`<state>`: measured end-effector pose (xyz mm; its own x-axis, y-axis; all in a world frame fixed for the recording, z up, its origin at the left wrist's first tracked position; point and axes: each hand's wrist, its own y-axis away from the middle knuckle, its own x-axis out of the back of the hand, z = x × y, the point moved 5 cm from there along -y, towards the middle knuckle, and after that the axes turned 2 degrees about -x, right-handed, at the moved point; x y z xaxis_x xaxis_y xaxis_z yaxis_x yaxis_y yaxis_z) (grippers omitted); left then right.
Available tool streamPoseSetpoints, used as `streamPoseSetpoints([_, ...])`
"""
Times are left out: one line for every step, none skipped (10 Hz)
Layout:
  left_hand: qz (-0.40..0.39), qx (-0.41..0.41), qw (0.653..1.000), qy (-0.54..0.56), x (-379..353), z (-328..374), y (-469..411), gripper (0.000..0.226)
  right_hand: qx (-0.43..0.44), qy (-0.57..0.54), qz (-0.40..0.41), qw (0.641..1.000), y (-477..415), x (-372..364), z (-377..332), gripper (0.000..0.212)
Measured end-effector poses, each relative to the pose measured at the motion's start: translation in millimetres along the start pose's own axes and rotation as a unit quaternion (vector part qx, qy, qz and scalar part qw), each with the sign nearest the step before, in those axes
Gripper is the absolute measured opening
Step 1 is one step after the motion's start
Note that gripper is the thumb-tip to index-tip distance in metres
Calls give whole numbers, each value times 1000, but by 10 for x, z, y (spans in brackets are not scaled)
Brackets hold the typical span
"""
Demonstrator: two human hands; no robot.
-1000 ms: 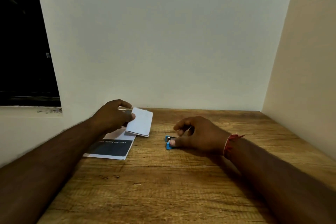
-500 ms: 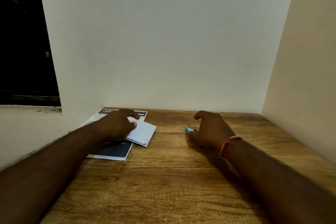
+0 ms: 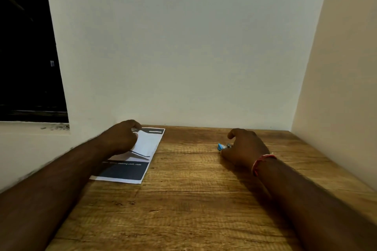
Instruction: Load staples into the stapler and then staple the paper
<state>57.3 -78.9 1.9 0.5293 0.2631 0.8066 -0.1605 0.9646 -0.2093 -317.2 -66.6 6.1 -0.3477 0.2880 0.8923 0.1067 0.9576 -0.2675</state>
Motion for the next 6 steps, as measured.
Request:
streamPoseSetpoints([-19, 31, 996, -81, 28, -65, 24, 40, 5, 4, -1, 1000, -10, -25, 1, 66])
streamPoseSetpoints([-21, 44, 976, -213, 61, -32, 86, 42, 25, 0, 25, 999, -7, -19, -21, 65])
streamPoseSetpoints([33, 5, 957, -288, 74, 109, 147, 50, 63, -43, 59, 995, 77, -5, -130, 68])
streamPoseSetpoints([56, -84, 967, -236, -68, 312, 249, 71, 127, -59, 80, 987, 193, -17, -313, 81])
streamPoseSetpoints([7, -170, 968, -185, -379, 563, 526, 106, 175, -13, 87, 981, 413, -134, -530, 94])
streamPoseSetpoints([9, -210, 960, -184, -576, 752, 703, 90, 198, 30, 99, 975, 537, -239, -671, 102])
